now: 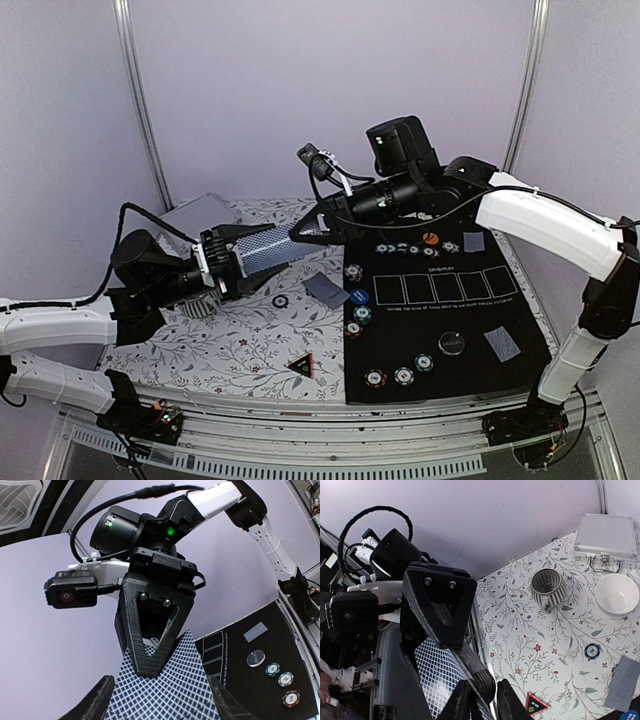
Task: Distribute texas hold em gaming equipment
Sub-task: Pick up the poker card from the face-down deck piles, then distribute the poker card in the big blind area.
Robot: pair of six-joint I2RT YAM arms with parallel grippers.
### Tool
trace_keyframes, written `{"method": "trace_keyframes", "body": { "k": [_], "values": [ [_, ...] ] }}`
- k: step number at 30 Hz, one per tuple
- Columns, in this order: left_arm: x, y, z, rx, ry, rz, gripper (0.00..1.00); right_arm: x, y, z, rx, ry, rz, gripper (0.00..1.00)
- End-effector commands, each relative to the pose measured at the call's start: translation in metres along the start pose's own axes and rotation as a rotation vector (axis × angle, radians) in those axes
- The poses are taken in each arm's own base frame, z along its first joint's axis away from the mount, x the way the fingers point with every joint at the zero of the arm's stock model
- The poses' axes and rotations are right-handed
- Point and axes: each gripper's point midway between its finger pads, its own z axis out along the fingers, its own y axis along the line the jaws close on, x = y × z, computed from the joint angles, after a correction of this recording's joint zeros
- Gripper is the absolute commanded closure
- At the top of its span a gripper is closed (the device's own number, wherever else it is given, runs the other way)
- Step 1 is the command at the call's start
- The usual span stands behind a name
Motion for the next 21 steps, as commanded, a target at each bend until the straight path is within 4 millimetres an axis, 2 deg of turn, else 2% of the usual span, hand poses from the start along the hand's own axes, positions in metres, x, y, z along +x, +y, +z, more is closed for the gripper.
{"method": "trace_keyframes", "body": {
  "k": [1,6,15,21],
  "values": [
    [-0.011,0.000,0.001,-0.005,-0.041,0.016,0.43,-0.014,0.006,-0.022,0.037,-0.033,-0.036,0.89],
    [-0.010,0.001,0.001,-0.009,-0.038,0.017,0.43,-0.015,0.010,-0.029,0.046,-0.037,-0.057,0.97],
    [-0.010,0.002,0.001,-0.010,-0.039,0.015,0.43,-0.026,0.017,-0.048,0.055,-0.072,-0.086,0.99],
    [-0.010,0.002,0.001,-0.010,-0.038,0.015,0.43,-0.040,0.035,-0.064,-0.006,-0.108,-0.122,0.99]
  ]
}}
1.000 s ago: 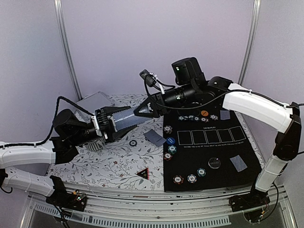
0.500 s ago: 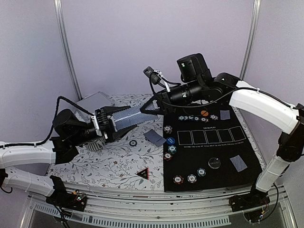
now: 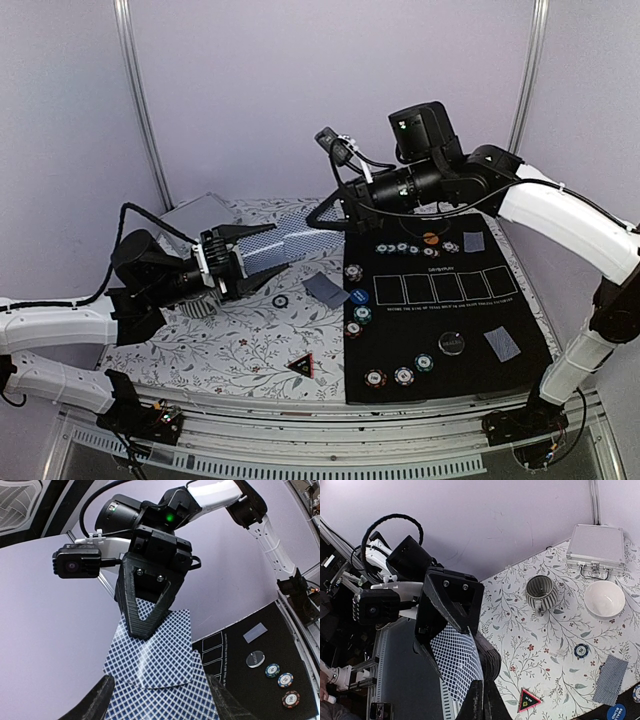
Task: Distribute texas hold em gaming equipment
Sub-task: Distribute the poker card in the big blind area.
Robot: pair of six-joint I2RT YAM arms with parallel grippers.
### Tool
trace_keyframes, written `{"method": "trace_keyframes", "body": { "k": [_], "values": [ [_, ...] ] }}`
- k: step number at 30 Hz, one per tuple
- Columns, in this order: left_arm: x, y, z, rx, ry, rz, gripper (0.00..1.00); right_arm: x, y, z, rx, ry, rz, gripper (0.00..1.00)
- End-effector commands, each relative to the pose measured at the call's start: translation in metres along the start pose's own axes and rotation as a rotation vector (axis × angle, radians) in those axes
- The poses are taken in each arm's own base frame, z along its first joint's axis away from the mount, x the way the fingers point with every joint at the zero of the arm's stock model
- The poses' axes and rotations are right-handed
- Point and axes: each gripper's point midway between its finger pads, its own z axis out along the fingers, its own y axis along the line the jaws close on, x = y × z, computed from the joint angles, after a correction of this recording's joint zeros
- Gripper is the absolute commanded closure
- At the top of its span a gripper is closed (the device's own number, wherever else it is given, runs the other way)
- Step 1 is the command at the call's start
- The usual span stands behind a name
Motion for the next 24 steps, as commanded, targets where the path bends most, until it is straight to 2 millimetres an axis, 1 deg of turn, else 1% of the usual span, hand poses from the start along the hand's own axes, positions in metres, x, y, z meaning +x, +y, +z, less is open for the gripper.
{"method": "trace_keyframes", "body": {
  "k": [1,3,4,5,6,8,9,10,11,12,13,15,17,19,21,23,24],
  "values": [
    [-0.010,0.000,0.001,-0.005,-0.035,0.012,0.43,-0.038,0.028,-0.038,-0.055,-0.107,-0.088,0.99],
    [-0.010,0.000,0.001,-0.004,-0.037,0.012,0.43,-0.053,0.036,-0.056,-0.062,-0.165,-0.120,0.99],
    [-0.010,0.000,0.001,-0.004,-0.037,0.013,0.43,-0.060,0.034,-0.066,-0.046,-0.198,-0.130,0.99],
    [-0.010,0.000,0.001,-0.004,-0.036,0.012,0.43,-0.068,0.027,-0.077,-0.012,-0.238,-0.133,0.99],
    [-0.010,0.000,0.001,-0.004,-0.036,0.011,0.43,-0.075,0.014,-0.091,0.040,-0.287,-0.109,0.99],
    [-0.010,0.000,0.001,-0.003,-0.037,0.011,0.43,-0.077,-0.038,-0.120,0.213,-0.374,0.017,0.99],
    [-0.010,0.000,0.001,-0.001,-0.039,0.009,0.43,-0.074,-0.070,-0.138,0.313,-0.424,0.120,0.99],
    [-0.011,-0.001,0.001,0.000,-0.040,0.009,0.43,-0.068,-0.100,-0.156,0.414,-0.470,0.185,0.99],
    [-0.011,-0.001,0.001,0.001,-0.039,0.008,0.43,-0.062,-0.131,-0.180,0.521,-0.532,0.253,0.99],
    [-0.011,-0.001,0.001,0.001,-0.039,0.009,0.43,-0.050,-0.155,-0.196,0.607,-0.577,0.298,0.99],
    [-0.011,-0.001,0.001,0.000,-0.039,0.009,0.43,-0.041,-0.175,-0.211,0.663,-0.637,0.344,0.99],
    [-0.011,-0.001,0.001,0.000,-0.039,0.008,0.43,-0.022,-0.206,-0.237,0.750,-0.745,0.411,0.99],
    [-0.011,-0.001,0.001,0.001,-0.041,0.009,0.43,0.002,-0.238,-0.260,0.847,-0.849,0.497,0.99],
    [-0.012,-0.001,0.001,0.003,-0.043,0.009,0.43,0.029,-0.273,-0.292,1.011,-0.963,0.583,0.99],
    [-0.011,-0.001,0.001,0.002,-0.040,0.009,0.43,0.056,-0.306,-0.319,1.169,-1.035,0.639,0.99],
    [-0.011,-0.001,0.001,-0.001,-0.037,0.011,0.43,0.085,-0.338,-0.337,1.299,-1.060,0.698,0.99],
    [-0.010,0.000,0.001,-0.003,-0.034,0.013,0.43,0.101,-0.359,-0.338,1.334,-1.050,0.737,0.99]
  ]
}}
